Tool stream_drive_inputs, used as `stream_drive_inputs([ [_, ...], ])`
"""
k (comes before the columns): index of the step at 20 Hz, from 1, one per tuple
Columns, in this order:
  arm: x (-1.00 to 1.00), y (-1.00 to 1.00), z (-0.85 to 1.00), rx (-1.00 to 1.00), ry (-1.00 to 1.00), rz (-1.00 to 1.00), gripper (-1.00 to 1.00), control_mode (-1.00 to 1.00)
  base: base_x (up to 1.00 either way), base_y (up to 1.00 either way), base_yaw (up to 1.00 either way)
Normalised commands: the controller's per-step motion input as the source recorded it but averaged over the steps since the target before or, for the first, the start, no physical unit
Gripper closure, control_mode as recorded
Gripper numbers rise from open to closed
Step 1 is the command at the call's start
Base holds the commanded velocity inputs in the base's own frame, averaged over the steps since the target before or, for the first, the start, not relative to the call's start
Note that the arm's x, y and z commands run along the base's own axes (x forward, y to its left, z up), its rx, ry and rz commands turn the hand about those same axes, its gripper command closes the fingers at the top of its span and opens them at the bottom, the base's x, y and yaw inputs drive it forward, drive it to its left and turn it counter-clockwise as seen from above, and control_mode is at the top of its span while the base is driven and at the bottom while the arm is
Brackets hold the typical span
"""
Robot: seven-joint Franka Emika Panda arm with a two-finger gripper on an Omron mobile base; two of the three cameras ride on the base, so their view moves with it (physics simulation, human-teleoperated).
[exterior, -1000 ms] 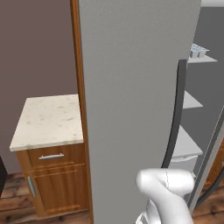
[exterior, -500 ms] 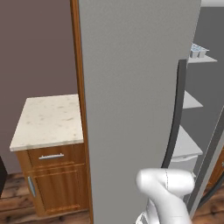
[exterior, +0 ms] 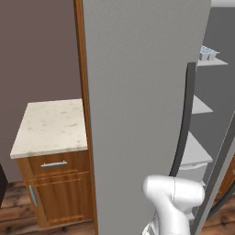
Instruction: Open the freezer door, pick up the ice cube tray from the freezer, and place it on the dining counter.
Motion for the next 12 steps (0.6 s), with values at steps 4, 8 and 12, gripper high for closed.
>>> stream_drive_inputs([
  [4, -0.24, 1.00, 0.53, -0.10, 0.02, -0.35, -1.00, -1.00, 0.00, 0.00, 0.00],
  [8, 0.00, 1.00, 0.39, -0.08, 0.00, -0.44, -1.00, -1.00, 0.00, 0.00, 0.00],
  [12, 0.00, 0.85, 0.08, -0.03, 0.01, -0.50, -1.00, -1.00, 0.00, 0.00, 0.00],
])
